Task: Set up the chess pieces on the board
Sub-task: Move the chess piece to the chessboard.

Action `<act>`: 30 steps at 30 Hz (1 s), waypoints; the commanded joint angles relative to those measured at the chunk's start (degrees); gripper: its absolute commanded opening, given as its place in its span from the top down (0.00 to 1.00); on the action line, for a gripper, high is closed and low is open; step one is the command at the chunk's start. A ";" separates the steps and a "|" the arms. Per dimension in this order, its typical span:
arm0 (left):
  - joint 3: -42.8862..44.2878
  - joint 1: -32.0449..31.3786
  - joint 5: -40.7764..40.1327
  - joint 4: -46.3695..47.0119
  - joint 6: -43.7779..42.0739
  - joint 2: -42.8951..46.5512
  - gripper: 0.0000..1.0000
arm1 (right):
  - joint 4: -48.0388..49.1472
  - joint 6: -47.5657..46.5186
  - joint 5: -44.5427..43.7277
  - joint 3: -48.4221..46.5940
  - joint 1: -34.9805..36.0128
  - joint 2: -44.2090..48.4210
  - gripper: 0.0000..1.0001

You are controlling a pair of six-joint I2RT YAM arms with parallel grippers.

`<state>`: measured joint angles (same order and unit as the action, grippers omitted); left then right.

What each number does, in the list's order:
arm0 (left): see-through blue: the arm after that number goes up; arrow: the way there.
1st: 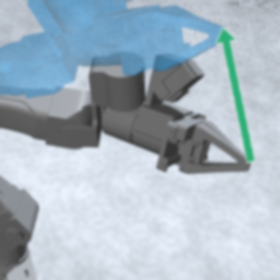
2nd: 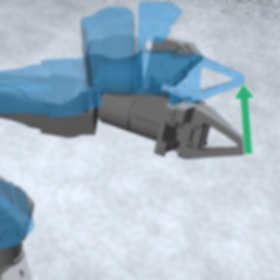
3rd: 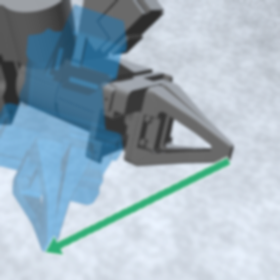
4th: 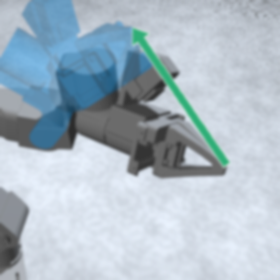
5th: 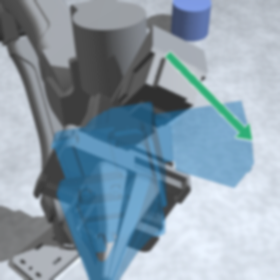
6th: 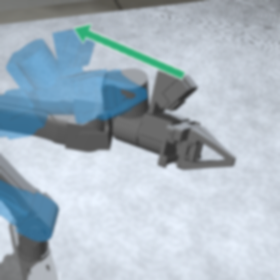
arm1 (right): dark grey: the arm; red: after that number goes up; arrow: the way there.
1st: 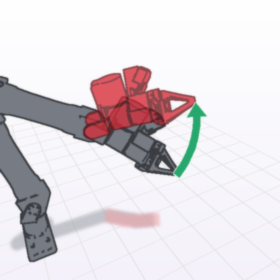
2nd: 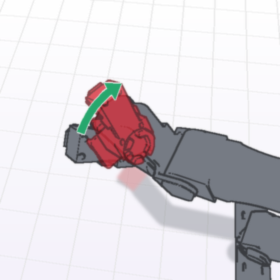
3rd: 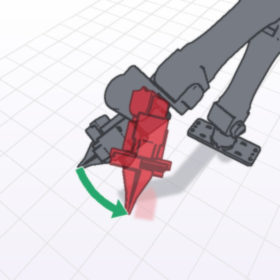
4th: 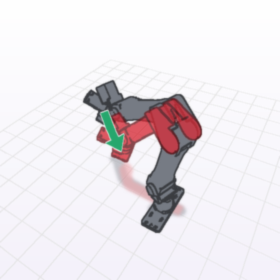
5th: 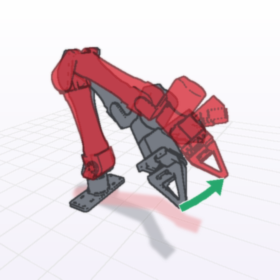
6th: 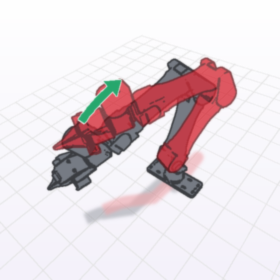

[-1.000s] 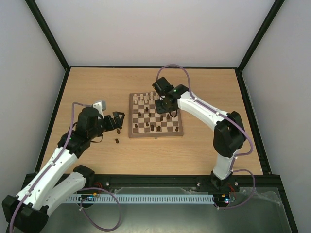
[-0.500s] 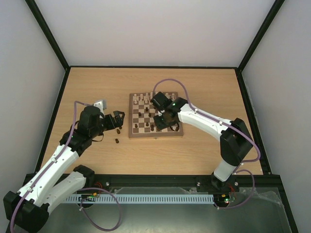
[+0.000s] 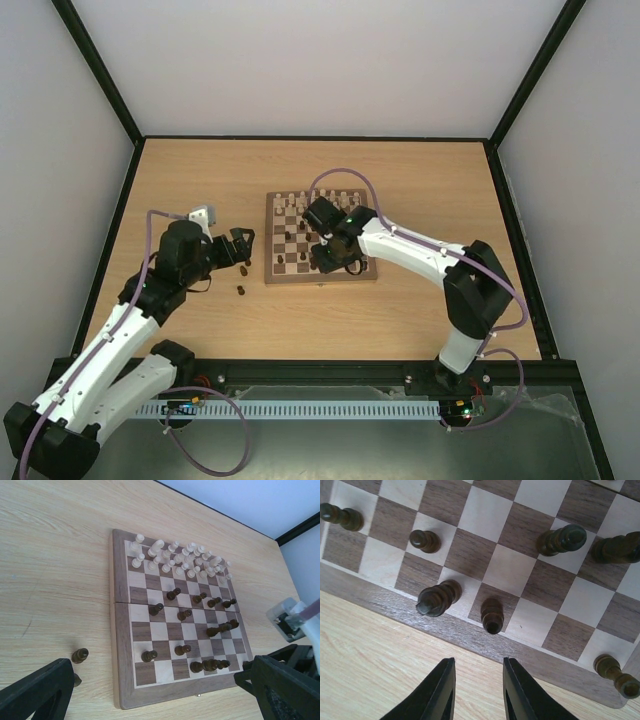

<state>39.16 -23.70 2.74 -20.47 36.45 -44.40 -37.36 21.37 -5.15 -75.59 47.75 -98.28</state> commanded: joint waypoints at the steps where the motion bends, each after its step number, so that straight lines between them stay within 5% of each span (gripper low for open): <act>1: -0.76 0.33 -0.55 0.29 -0.30 0.89 0.01 | -0.91 0.68 -1.21 -1.38 0.24 -2.27 0.73; 30: -1.14 0.36 -0.46 0.42 -0.62 0.81 0.01 | 1.79 0.37 -2.94 -2.95 -1.77 -7.38 0.79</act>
<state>38.72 -23.70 2.70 -20.47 36.40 -43.81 -34.61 21.87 -7.42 -77.65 46.44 -104.55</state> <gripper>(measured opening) 0.993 0.215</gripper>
